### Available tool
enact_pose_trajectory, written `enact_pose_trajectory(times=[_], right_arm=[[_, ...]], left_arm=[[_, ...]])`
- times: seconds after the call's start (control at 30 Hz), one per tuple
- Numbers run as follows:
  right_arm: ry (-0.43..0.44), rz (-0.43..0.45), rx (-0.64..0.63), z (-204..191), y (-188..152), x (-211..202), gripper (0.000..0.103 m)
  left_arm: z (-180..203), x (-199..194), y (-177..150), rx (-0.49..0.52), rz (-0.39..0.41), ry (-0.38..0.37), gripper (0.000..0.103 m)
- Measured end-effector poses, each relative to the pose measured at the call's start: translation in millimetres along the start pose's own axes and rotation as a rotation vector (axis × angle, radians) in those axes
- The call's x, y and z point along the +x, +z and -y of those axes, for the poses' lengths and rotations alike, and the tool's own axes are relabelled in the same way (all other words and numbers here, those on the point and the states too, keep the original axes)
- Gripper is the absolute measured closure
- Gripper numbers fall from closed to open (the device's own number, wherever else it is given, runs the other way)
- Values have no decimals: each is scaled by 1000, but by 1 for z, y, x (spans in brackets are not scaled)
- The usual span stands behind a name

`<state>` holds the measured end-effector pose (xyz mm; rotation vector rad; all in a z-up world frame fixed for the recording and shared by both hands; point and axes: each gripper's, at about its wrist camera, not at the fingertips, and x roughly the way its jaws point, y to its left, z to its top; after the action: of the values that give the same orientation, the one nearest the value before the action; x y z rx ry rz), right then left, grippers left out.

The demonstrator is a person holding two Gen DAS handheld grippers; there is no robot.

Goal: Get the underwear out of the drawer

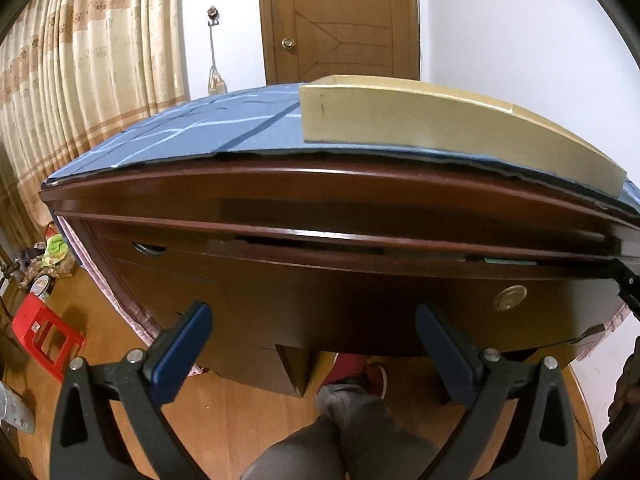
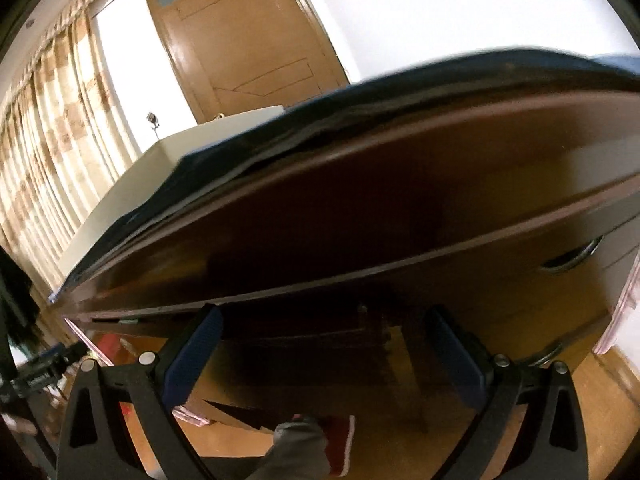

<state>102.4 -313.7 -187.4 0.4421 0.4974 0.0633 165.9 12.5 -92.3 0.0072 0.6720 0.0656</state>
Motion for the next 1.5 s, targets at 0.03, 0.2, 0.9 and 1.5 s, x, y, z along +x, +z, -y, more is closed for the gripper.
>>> enact_pose_trajectory(times=[0.03, 0.2, 0.9, 1.5], right_arm=[[12, -7, 12, 3, 1, 1, 1], [102, -44, 6, 2, -2, 6, 1], [132, -113, -33, -11, -10, -3, 1], [100, -134, -9, -17, -33, -41, 1]], left_arm=[[0, 0, 0, 1, 0, 0, 0], [1, 4, 0, -9, -15, -1, 0], [-9, -2, 1, 15, 23, 19, 0], [-19, 0, 15, 87, 33, 9, 0]])
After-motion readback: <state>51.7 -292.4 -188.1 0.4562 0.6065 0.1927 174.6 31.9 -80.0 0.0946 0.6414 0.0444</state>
